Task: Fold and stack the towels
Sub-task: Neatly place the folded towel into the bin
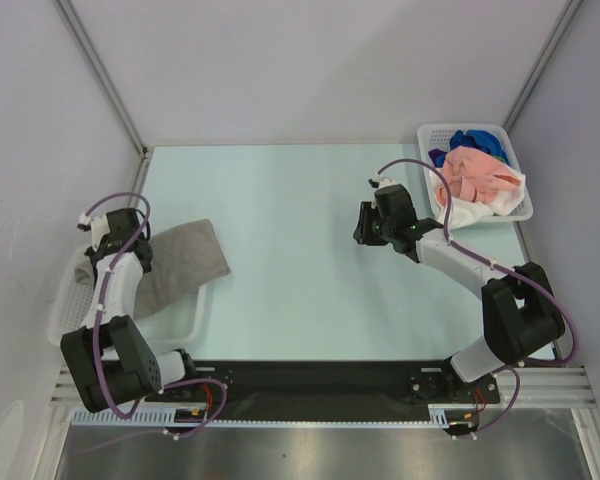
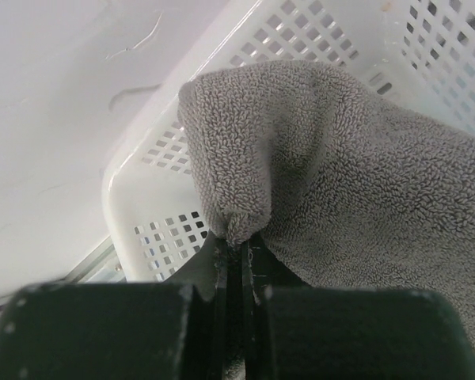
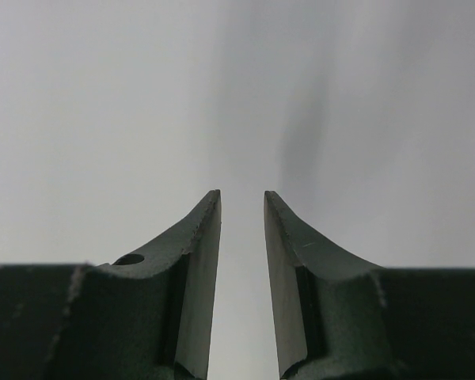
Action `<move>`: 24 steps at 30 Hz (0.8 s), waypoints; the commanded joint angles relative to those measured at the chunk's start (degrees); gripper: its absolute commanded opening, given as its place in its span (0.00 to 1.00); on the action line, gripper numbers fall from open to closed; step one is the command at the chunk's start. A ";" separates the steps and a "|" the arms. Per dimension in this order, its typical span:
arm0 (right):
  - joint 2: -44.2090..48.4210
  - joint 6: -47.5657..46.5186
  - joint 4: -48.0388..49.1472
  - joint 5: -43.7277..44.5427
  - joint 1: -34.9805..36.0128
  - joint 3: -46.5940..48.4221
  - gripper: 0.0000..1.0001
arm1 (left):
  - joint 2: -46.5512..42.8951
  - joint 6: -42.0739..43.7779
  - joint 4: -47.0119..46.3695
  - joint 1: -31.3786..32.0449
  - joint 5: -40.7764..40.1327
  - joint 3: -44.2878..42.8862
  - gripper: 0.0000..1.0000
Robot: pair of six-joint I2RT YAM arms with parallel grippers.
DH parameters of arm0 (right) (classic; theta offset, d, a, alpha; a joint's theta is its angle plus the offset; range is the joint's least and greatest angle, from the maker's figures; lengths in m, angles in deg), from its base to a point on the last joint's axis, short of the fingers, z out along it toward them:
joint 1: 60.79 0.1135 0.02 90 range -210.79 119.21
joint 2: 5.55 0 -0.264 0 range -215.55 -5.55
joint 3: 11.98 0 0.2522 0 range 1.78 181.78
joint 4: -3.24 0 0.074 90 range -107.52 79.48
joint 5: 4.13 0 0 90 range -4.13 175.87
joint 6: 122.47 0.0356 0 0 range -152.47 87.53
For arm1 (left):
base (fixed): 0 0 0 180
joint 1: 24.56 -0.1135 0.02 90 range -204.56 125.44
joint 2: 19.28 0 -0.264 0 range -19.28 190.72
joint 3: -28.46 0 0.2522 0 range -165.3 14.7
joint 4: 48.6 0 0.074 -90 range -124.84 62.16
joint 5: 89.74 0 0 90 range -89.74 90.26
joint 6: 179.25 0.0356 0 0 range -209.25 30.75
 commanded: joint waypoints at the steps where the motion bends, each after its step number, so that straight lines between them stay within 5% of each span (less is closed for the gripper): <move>1: 2.58 -0.76 2.09 -0.89 -0.50 -0.24 0.34 | 0.82 -2.41 0.37 -1.71 -0.39 -3.21 0.00; 21: 3.02 -0.41 2.61 -2.04 -2.09 -1.03 0.34 | 1.79 -6.01 1.25 -6.98 2.78 -4.00 0.03; 24: 3.11 -0.41 2.70 -2.13 -2.09 -1.11 0.34 | 1.79 -6.89 1.42 -7.34 3.13 -3.91 0.14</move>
